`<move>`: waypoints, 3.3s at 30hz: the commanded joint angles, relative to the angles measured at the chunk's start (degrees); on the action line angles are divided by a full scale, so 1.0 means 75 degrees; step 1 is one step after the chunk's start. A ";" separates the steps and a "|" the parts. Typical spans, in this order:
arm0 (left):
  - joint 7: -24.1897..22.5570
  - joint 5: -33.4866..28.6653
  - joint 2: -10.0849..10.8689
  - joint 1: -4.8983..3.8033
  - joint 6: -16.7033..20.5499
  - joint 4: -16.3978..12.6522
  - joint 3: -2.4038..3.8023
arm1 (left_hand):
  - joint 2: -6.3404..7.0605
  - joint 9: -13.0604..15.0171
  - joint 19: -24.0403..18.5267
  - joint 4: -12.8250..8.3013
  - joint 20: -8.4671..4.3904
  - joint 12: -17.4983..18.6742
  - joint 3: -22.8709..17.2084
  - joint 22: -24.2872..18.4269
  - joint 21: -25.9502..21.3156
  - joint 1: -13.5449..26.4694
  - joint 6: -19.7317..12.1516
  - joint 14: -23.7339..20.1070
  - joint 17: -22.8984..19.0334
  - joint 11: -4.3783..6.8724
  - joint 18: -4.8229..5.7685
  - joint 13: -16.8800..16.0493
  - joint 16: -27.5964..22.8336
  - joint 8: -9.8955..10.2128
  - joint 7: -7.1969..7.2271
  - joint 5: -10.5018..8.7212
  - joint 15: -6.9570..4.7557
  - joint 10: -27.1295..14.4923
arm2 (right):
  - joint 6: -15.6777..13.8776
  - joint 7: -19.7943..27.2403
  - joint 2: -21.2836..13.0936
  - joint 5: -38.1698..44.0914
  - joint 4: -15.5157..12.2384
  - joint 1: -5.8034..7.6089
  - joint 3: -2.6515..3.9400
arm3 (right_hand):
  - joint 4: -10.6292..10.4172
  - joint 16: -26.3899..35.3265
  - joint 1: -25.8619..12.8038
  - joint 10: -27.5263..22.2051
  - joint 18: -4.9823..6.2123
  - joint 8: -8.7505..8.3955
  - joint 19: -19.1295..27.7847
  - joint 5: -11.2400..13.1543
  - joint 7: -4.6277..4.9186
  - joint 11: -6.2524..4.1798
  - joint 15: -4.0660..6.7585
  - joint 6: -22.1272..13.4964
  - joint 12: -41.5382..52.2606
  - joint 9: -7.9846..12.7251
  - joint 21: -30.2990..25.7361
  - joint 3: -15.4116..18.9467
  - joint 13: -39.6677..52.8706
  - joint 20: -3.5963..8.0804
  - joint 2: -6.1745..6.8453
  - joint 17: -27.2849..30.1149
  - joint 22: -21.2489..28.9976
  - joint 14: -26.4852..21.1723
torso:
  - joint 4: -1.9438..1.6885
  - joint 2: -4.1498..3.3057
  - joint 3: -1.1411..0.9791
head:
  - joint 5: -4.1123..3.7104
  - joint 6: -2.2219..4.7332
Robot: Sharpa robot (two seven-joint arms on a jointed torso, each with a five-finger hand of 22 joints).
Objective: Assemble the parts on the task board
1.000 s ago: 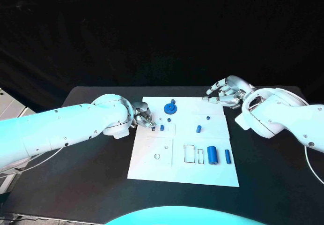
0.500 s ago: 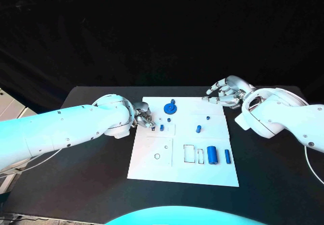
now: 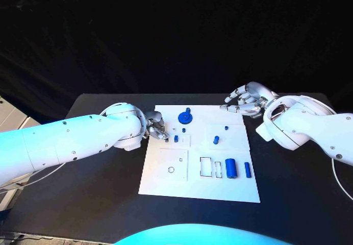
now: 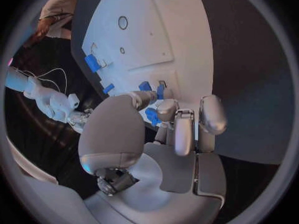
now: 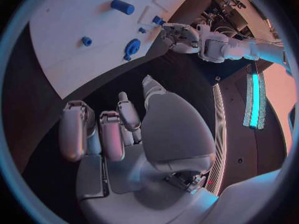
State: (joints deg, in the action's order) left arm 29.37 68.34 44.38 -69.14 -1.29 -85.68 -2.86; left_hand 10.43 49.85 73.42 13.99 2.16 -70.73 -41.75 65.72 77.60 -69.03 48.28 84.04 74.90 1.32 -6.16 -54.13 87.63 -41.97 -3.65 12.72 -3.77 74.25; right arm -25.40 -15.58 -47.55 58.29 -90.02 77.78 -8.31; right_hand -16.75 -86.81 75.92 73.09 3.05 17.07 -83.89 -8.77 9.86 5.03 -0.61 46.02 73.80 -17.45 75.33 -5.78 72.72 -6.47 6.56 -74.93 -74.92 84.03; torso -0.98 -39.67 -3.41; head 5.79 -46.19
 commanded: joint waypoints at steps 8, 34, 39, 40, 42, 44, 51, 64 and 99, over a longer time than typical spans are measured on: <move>0.0006 0.0050 -0.0037 0.0033 -0.0220 -0.0014 -0.0007 | -0.0054 0.0015 0.0042 -0.0983 0.0020 -0.0030 -0.1034 0.0012 0.0037 -0.0022 0.0137 0.0599 0.1255 -0.0014 0.0107 0.0003 0.0029 -0.0013 0.0089 0.0027 -0.0070 0.0038 | 0.0069 0.0036 -0.0002 0.0032 -0.0013 -0.0009 0.0001 | 0.0007 0.0035 -0.0019 0.0000 0.0038 0.0056 0.0040 -0.0012 -0.0020 -0.0012 0.0008 0.0011 0.0020 0.0005 -0.0015 0.0063 0.0001 0.0005 -0.0084 -0.1026 -0.0818 0.0548 | -0.0005 0.0000 0.0004 | 0.0000 -0.0005; 0.0054 -0.0113 -0.0147 0.0062 -0.0427 0.0119 -0.0045 | -0.0043 0.0019 0.0053 -0.0978 0.0018 -0.0040 -0.1067 0.0030 0.0046 0.0033 0.0144 0.0600 0.1257 -0.0018 0.0112 -0.0019 0.0030 -0.0017 0.0088 0.0011 -0.0068 0.0056 | 0.0071 0.0035 -0.0014 0.0032 -0.0020 -0.0013 0.0001 | 0.0008 0.0036 -0.0017 0.0000 0.0039 0.0059 0.0042 -0.0012 -0.0021 -0.0013 0.0009 0.0015 0.0021 0.0005 -0.0021 0.0064 0.0000 0.0006 -0.0088 -0.1023 -0.0815 0.0547 | 0.0002 -0.0013 -0.0003 | -0.0020 -0.0039; 0.0072 -0.0170 -0.0203 0.0072 -0.0491 0.0172 -0.0051 | -0.0034 0.0023 0.0049 -0.0968 0.0018 -0.0044 -0.1075 0.0026 0.0044 0.0070 0.0148 0.0599 0.1255 -0.0019 0.0111 -0.0028 0.0029 -0.0022 0.0089 0.0007 -0.0068 0.0063 | 0.0072 0.0036 -0.0015 0.0032 -0.0022 -0.0013 0.0001 | 0.0008 0.0036 -0.0017 0.0000 0.0039 0.0059 0.0042 -0.0012 -0.0021 -0.0013 0.0009 0.0015 0.0021 0.0005 -0.0021 0.0064 0.0000 0.0006 -0.0088 -0.1023 -0.0815 0.0547 | 0.0000 -0.0011 -0.0001 | -0.0032 -0.0057; 0.0074 -0.0182 -0.0212 0.0074 -0.0495 0.0181 -0.0052 | -0.0033 0.0023 0.0054 -0.0968 0.0018 -0.0046 -0.1076 0.0033 0.0048 0.0075 0.0150 0.0600 0.1256 -0.0019 0.0113 -0.0032 0.0029 -0.0023 0.0090 0.0007 -0.0067 0.0066 | 0.0071 0.0036 -0.0015 0.0032 -0.0022 -0.0013 0.0001 | 0.0008 0.0036 -0.0017 0.0000 0.0039 0.0059 0.0042 -0.0012 -0.0021 -0.0013 0.0009 0.0015 0.0021 0.0005 -0.0021 0.0064 0.0000 0.0006 -0.0088 -0.1023 -0.0815 0.0547 | -0.0001 -0.0009 -0.0001 | -0.0033 -0.0061; 0.0073 -0.0203 -0.0229 0.0079 -0.0486 0.0196 -0.0055 | -0.0025 0.0030 0.0052 -0.0963 0.0017 -0.0055 -0.1085 0.0032 0.0047 0.0110 0.0161 0.0600 0.1256 -0.0016 0.0112 -0.0049 0.0029 -0.0034 0.0094 0.0010 -0.0068 0.0077 | 0.0070 0.0036 -0.0015 0.0032 -0.0022 -0.0014 0.0001 | 0.0008 0.0036 -0.0017 0.0000 0.0039 0.0059 0.0042 -0.0012 -0.0021 -0.0013 0.0009 0.0015 0.0021 0.0005 -0.0021 0.0064 0.0000 0.0006 -0.0088 -0.1023 -0.0815 0.0547 | -0.0002 -0.0012 -0.0002 | -0.0037 -0.0062; 0.0069 -0.0218 -0.0240 0.0082 -0.0472 0.0208 -0.0056 | -0.0023 0.0033 0.0049 -0.0961 0.0017 -0.0058 -0.1090 0.0027 0.0044 0.0125 0.0166 0.0599 0.1253 -0.0014 0.0111 -0.0055 0.0028 -0.0039 0.0097 0.0010 -0.0069 0.0081 | 0.0070 0.0037 -0.0015 0.0032 -0.0021 -0.0014 0.0001 | 0.0008 0.0036 -0.0017 0.0000 0.0039 0.0059 0.0042 -0.0012 -0.0021 -0.0013 0.0009 0.0015 0.0021 0.0005 -0.0021 0.0064 0.0000 0.0006 -0.0088 -0.1023 -0.0815 0.0547 | -0.0003 -0.0010 -0.0001 | -0.0041 -0.0058; 0.0052 -0.0324 -0.0263 0.0087 -0.0419 0.0242 -0.0058 | 0.0054 0.0074 0.0047 -0.0800 0.0018 -0.0066 -0.0981 0.0029 0.0037 0.0501 0.0230 0.0604 0.1267 0.0020 0.0112 -0.0065 0.0033 -0.0108 0.0150 -0.0051 -0.0092 0.0113 | 0.0059 0.0042 -0.0016 0.0032 -0.0020 -0.0015 0.0001 | 0.0009 0.0045 -0.0011 0.0000 0.0042 0.0071 0.0045 -0.0012 -0.0026 -0.0017 0.0013 0.0025 0.0023 0.0003 -0.0037 0.0073 -0.0008 0.0009 -0.0101 -0.1008 -0.0808 0.0544 | -0.0004 -0.0007 0.0000 | -0.0056 -0.0073; 0.0063 -0.0449 -0.0267 0.0088 -0.0416 0.0337 -0.0057 | 0.0208 0.0030 0.0053 -0.0067 -0.0014 -0.0047 0.0093 0.0002 -0.0014 0.1363 0.0350 0.0593 0.1225 0.0065 0.0110 -0.0047 0.0013 -0.0089 0.0208 -0.0059 -0.0141 0.0072 | 0.0057 0.0043 -0.0022 0.0032 -0.0013 -0.0018 0.0001 | 0.0003 0.0045 -0.0020 -0.0003 0.0041 0.0072 0.0043 -0.0012 -0.0026 -0.0018 0.0013 0.0024 0.0020 0.0004 -0.0035 0.0075 -0.0013 0.0010 -0.0113 -0.1010 -0.0810 0.0544 | -0.0004 0.0001 0.0003 | -0.0055 -0.0081; -0.0350 -0.1298 -0.0039 0.0080 0.0440 0.0617 0.0222 | 0.0157 -0.0152 -0.0065 0.0385 0.0013 0.0202 0.2344 -0.0207 -0.0184 0.2298 0.0081 0.0539 0.1046 -0.0060 0.0070 0.0351 -0.0066 0.0222 0.0069 -0.0392 -0.0047 -0.0282 | 0.0071 0.0048 -0.0037 0.0034 -0.0008 -0.0030 0.0000 | 0.0000 0.0073 -0.0052 -0.0023 0.0054 0.0069 0.0067 -0.0009 -0.0024 -0.0017 0.0014 0.0008 0.0003 0.0008 -0.0098 0.0095 -0.0038 0.0012 -0.0127 -0.0955 -0.0774 0.0531 | -0.0001 0.0001 -0.0002 | -0.0122 0.0002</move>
State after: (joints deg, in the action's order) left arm 28.96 62.56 44.02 -68.50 -0.65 -81.06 -1.23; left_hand 11.55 48.71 73.18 16.91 2.39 -69.26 -24.23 64.21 76.28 -52.23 49.11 83.84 74.91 0.84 -6.16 -51.44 87.29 -40.52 -3.20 9.98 -4.40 72.17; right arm -25.37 -15.60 -47.81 58.27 -90.03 77.59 -8.31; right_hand -16.75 -86.58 75.62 73.09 3.04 17.29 -83.89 -8.77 9.86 5.03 -0.61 46.02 73.80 -17.45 74.78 -5.46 72.51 -6.47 6.26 -74.94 -74.91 84.03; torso -0.98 -39.70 -3.39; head 4.89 -46.24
